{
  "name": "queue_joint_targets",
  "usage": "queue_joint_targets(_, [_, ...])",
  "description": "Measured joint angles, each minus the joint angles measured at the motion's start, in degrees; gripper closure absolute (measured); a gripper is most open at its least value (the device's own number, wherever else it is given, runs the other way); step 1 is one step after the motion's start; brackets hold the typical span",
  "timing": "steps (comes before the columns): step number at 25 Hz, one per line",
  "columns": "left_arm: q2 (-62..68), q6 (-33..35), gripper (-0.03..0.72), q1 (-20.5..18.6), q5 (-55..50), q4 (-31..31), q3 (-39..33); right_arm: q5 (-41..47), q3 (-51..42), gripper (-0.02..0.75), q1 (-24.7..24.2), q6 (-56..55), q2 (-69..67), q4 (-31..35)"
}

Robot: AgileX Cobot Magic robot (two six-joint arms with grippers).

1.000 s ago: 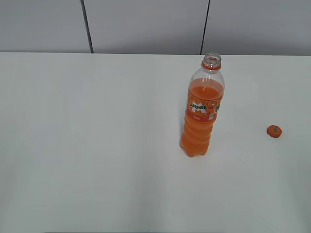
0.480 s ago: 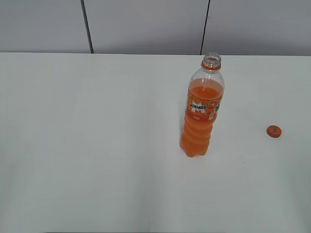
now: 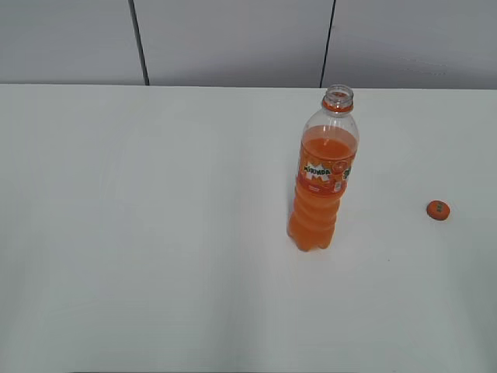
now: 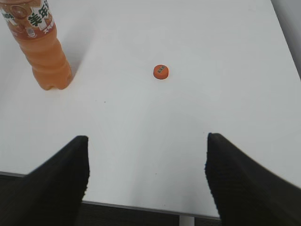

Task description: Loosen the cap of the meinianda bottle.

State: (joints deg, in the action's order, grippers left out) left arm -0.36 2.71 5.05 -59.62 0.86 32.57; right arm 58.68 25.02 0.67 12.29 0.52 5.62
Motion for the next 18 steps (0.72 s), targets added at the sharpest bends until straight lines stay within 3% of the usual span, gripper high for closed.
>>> queue_joint_targets(18, [0.0,0.0,0.26,0.0,0.0,0.0,0.0,0.0,0.0,0.16,0.0,0.0,0.0,0.0])
